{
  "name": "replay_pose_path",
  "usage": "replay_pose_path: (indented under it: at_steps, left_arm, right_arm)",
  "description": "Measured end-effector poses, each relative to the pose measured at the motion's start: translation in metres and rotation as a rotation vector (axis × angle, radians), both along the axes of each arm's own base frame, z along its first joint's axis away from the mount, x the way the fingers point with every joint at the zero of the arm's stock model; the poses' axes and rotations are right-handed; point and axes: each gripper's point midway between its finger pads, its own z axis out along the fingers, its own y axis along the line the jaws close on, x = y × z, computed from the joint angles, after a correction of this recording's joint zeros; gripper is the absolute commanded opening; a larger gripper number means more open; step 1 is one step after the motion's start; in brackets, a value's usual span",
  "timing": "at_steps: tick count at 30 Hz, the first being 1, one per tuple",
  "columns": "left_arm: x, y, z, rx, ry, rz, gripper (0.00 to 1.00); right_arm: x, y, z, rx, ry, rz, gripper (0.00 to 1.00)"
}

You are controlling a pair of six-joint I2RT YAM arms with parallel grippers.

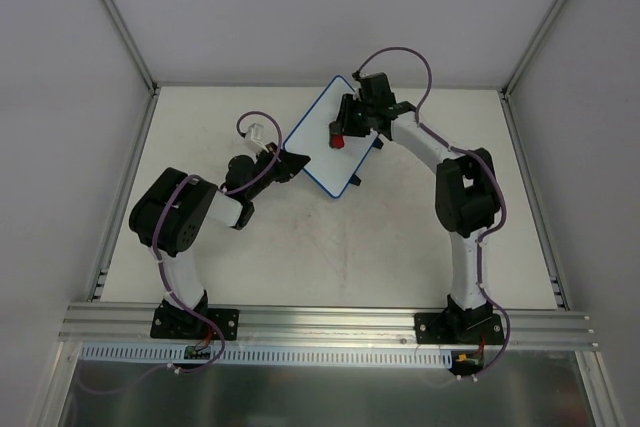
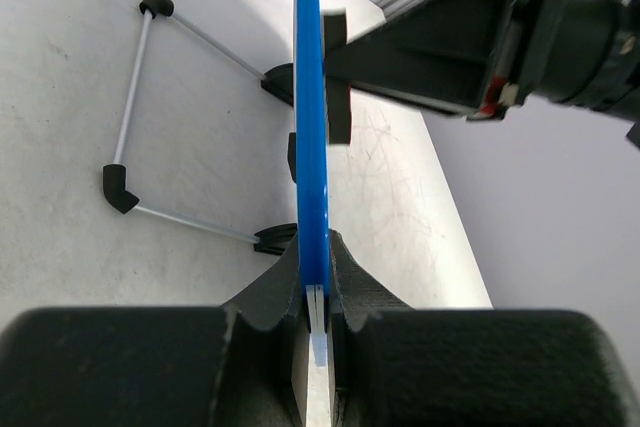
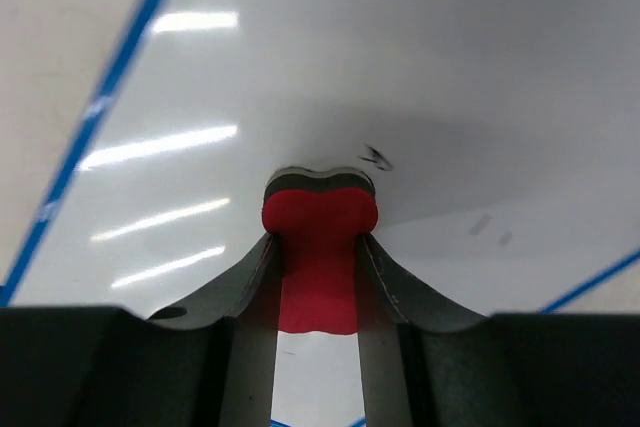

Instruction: Erase the whiteboard

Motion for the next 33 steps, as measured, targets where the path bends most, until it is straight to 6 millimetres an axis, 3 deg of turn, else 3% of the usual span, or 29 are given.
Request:
replay_pose_path:
  at_steps: [6, 13, 17, 26, 33]
  left_arm:
    - [0.000, 0.000, 0.000, -0.002, 0.004, 0.000, 0.00]
    - [0.001, 0.000, -0.001, -0.004, 0.009, 0.001, 0.00]
    - [0.000, 0.000, -0.001, -0.005, 0.014, 0.001, 0.00]
    - [0.000, -0.001, -0.001, -0.001, 0.010, -0.004, 0.00]
    - [0.000, -0.001, -0.001, 0.000, 0.008, -0.006, 0.00]
  right_arm:
    - [0.005, 0.044, 0.033, 0.054, -0.087, 0.133, 0.00]
    - [0.009, 0.041, 0.032, 0.041, -0.085, 0.127, 0.00]
    - [0.016, 0.021, 0.018, 0.049, -0.041, 0.065, 0.00]
    - [0.025, -0.060, -0.037, 0.002, 0.095, -0.150, 0.00]
    - [0.023, -0.066, -0.042, 0.017, 0.084, -0.160, 0.00]
